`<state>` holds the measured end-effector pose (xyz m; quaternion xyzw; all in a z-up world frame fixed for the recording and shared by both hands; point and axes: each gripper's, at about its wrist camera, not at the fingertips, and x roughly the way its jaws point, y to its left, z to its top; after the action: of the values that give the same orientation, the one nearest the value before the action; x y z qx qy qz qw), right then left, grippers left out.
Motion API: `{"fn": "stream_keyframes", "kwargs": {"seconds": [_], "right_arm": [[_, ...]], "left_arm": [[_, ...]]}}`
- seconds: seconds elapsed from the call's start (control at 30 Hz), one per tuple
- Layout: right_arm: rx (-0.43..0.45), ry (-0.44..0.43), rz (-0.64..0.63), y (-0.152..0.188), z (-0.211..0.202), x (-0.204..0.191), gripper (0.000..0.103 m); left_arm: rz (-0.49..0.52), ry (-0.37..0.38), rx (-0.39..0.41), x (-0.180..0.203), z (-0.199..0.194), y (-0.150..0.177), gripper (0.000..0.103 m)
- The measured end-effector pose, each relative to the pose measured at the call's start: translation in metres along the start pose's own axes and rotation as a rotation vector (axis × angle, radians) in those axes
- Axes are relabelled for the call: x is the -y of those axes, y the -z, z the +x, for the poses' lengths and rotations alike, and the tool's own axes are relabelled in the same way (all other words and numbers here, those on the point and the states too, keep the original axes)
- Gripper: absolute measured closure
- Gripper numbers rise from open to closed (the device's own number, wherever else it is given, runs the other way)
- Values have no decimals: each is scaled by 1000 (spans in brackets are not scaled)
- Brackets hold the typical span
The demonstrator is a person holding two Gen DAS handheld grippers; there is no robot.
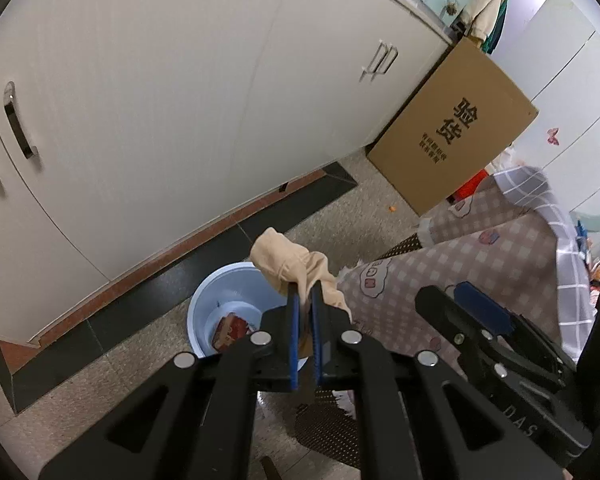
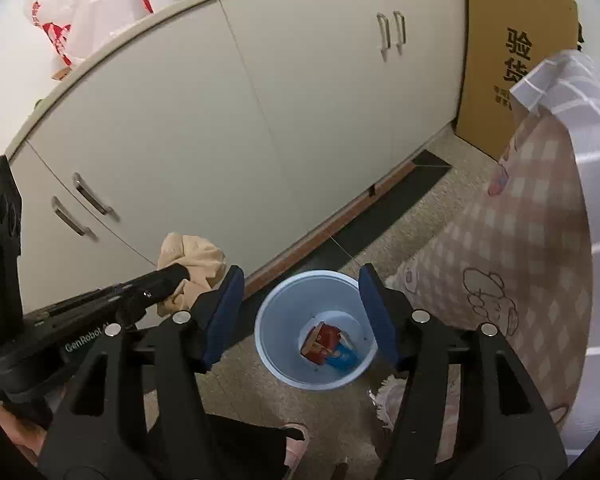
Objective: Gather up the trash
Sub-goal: 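Open the left tool to drop the beige paper into the bin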
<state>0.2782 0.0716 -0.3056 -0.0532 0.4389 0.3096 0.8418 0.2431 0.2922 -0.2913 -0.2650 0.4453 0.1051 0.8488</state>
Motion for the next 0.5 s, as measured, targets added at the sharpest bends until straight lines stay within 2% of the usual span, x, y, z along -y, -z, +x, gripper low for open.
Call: {"fn": "stream_keyframes", "kwargs": {"seconds": [0.37, 0.5], "right_arm": [[-27, 68, -19, 19, 17, 12, 41], [-29, 89, -2, 22, 21, 21, 40]], "left_arm": [[50, -18, -129, 8, 53, 7, 97], [57, -27, -149, 13, 63, 4, 95]]}}
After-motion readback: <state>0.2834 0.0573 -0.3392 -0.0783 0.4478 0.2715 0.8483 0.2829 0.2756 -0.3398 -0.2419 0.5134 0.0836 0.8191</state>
